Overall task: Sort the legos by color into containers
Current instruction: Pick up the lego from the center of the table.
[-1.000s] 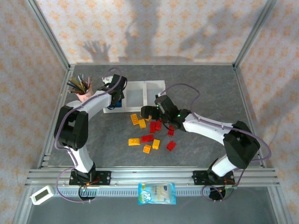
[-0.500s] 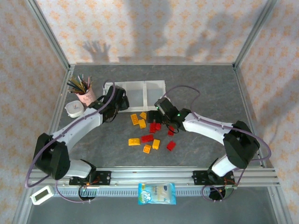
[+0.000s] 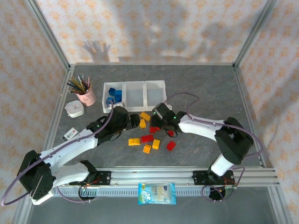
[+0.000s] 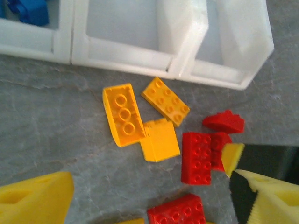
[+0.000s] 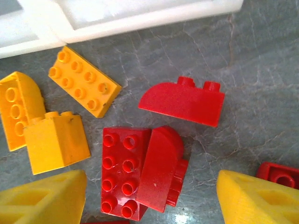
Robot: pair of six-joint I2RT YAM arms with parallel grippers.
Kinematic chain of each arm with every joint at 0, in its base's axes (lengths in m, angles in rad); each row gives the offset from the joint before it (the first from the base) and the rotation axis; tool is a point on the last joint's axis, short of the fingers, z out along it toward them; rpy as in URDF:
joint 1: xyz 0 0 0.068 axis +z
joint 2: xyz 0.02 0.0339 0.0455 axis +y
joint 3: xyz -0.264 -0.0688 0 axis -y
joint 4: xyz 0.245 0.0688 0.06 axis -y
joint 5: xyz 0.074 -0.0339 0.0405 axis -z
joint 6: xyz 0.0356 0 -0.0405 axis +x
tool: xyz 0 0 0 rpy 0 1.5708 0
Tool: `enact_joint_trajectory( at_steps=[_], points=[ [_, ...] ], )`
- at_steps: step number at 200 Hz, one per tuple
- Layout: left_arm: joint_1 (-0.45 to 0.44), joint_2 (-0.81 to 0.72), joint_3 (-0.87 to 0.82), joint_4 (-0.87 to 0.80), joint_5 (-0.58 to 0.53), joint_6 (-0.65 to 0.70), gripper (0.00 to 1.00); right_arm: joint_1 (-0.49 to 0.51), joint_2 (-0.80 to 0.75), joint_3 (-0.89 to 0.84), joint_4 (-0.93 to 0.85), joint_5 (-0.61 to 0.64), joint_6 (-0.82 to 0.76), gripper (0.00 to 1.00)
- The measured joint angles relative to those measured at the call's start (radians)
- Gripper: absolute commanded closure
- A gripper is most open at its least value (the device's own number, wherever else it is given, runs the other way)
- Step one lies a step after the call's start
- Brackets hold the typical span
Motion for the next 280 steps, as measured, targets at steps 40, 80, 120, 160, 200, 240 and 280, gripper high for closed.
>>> enact_joint_trajectory(
  at_steps=[40, 80, 120, 160, 200, 240, 280],
  points=[
    [-0.043, -0.008, -0.064, 0.065, 0.019, -0.076, 0.01, 0.006, 0.018, -0.002, 0.003, 0.026, 0.051, 0.41],
    [-0.05, -0.007, -0.071, 0.103, 0.021, -0.111, 0.01, 0.006, 0.054, -0.002, 0.011, 0.042, 0.072, 0.5],
    [-0.054, -0.007, -0.071, 0.114, 0.021, -0.126, 0.01, 0.006, 0.068, -0.002, 0.013, 0.053, 0.077, 0.57],
    [-0.056, -0.007, -0.071, 0.114, 0.021, -0.126, 0.01, 0.006, 0.068, -0.006, 0.013, 0.058, 0.084, 0.64],
    [-0.056, -0.005, -0.071, 0.114, 0.021, -0.126, 0.01, 0.005, 0.068, -0.023, 0.016, 0.055, 0.084, 0.7],
    [-0.056, -0.001, -0.07, 0.113, 0.02, -0.126, 0.01, 0.005, 0.061, -0.023, 0.019, 0.053, 0.074, 0.78],
    [-0.056, -0.001, -0.058, 0.095, 0.011, -0.124, 0.01, 0.002, -0.004, -0.021, 0.004, 0.059, 0.054, 0.81]
  ],
)
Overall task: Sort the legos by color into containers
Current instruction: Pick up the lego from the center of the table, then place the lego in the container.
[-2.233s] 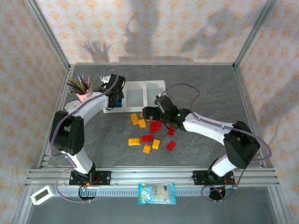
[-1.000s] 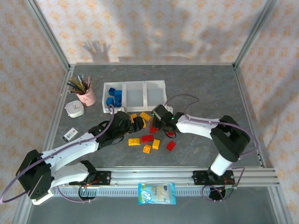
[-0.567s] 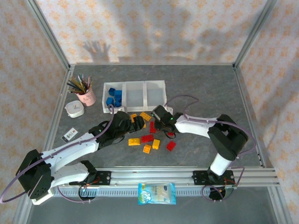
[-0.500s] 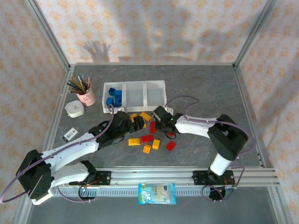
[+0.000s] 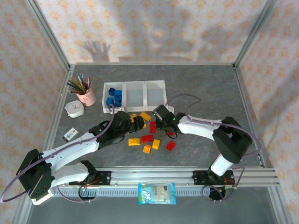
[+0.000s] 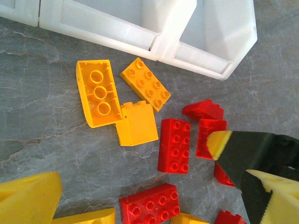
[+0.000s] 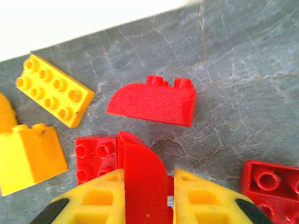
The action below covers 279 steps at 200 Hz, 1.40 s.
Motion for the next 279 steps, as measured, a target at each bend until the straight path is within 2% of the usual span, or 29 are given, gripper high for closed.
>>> enact_joint_trajectory(
  at_steps=[48, 71, 127, 159, 181, 195, 219, 254, 279],
  points=[
    [0.006, -0.017, 0.082, -0.067, -0.066, 0.029, 0.01, -0.003, -0.043, 0.102, -0.046, 0.021, -0.063, 0.82],
    [0.049, -0.024, 0.128, -0.106, -0.089, 0.052, 0.01, -0.003, -0.007, 0.21, -0.037, 0.016, -0.11, 0.82],
    [0.241, -0.056, 0.152, -0.158, -0.093, 0.112, 0.01, -0.008, 0.259, 0.528, -0.008, -0.009, -0.234, 0.82],
    [0.294, -0.057, 0.156, -0.172, -0.091, 0.134, 0.01, -0.025, 0.421, 0.695, -0.009, -0.01, -0.281, 0.81],
    [0.304, -0.056, 0.158, -0.172, -0.085, 0.142, 0.01, -0.04, 0.509, 0.789, -0.024, -0.006, -0.303, 0.76],
    [0.309, -0.054, 0.158, -0.172, -0.076, 0.149, 0.01, -0.048, 0.549, 0.839, -0.039, -0.006, -0.319, 0.67],
    [0.312, -0.045, 0.158, -0.172, -0.069, 0.156, 0.01, -0.055, 0.573, 0.884, -0.06, -0.003, -0.335, 0.59],
    [0.316, -0.041, 0.158, -0.172, -0.068, 0.157, 0.01, -0.055, 0.558, 0.88, -0.068, 0.001, -0.361, 0.53],
    [0.316, -0.042, 0.158, -0.171, -0.053, 0.156, 0.01, -0.055, 0.464, 0.771, -0.067, -0.003, -0.367, 0.5]
  ],
)
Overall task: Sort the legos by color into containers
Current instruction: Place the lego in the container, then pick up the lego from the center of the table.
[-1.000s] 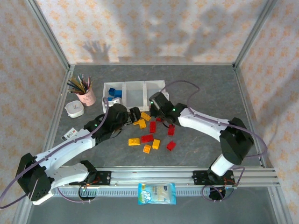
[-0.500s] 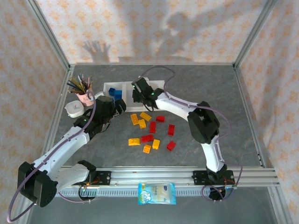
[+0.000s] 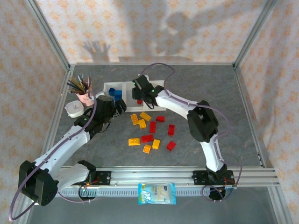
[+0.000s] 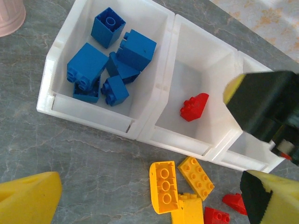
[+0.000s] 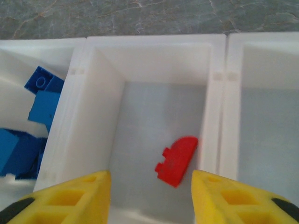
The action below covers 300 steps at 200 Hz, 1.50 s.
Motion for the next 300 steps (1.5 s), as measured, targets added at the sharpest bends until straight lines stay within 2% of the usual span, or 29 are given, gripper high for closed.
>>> enact_joint_trajectory(
  at_steps=[71, 128, 173, 233, 300],
  points=[
    [-0.018, -0.071, -0.055, 0.005, 0.071, -0.019, 0.01, 0.0, -0.323, -0.364, 0.022, -0.04, 0.027, 0.43],
    [-0.181, -0.102, -0.114, 0.009, 0.06, -0.09, 0.01, 0.068, -0.433, -0.616, 0.027, -0.028, 0.099, 0.36],
    [-0.258, -0.13, -0.185, 0.021, 0.04, -0.171, 0.01, 0.153, -0.444, -0.701, 0.042, -0.022, 0.163, 0.33],
    [-0.289, -0.142, -0.235, 0.037, 0.029, -0.23, 0.01, 0.166, -0.414, -0.718, 0.061, 0.002, 0.222, 0.34],
    [-0.289, -0.124, -0.235, 0.053, 0.006, -0.233, 0.01, 0.166, -0.277, -0.661, 0.066, 0.046, 0.218, 0.43]
  ],
)
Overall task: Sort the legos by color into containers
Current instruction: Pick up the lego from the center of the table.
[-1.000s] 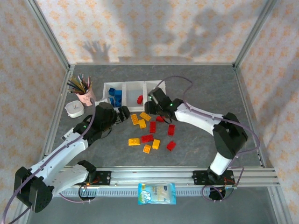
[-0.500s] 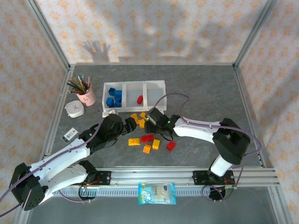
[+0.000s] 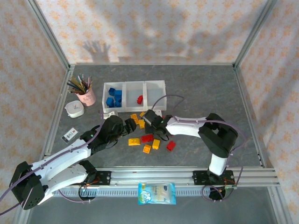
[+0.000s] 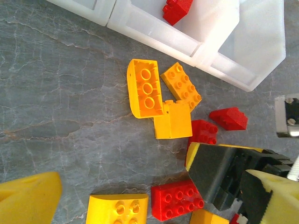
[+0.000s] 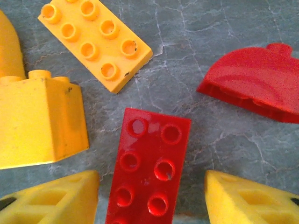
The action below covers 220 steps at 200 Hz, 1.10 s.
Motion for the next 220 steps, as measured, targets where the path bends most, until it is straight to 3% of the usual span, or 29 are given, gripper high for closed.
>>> enact_joint_trajectory(
  at_steps=[65, 155, 220],
  points=[
    [0.0, 0.017, 0.0, 0.002, -0.008, 0.004, 0.01, 0.0, 0.039, 0.026, -0.004, 0.042, -0.018, 0.64],
    [0.011, 0.022, 0.059, 0.006, -0.031, 0.052, 0.01, -0.001, -0.04, 0.083, -0.061, 0.066, -0.062, 0.67],
    [0.187, 0.015, 0.101, -0.019, -0.013, 0.13, 0.01, -0.051, 0.01, 0.378, -0.078, 0.072, -0.159, 0.67]
  ],
)
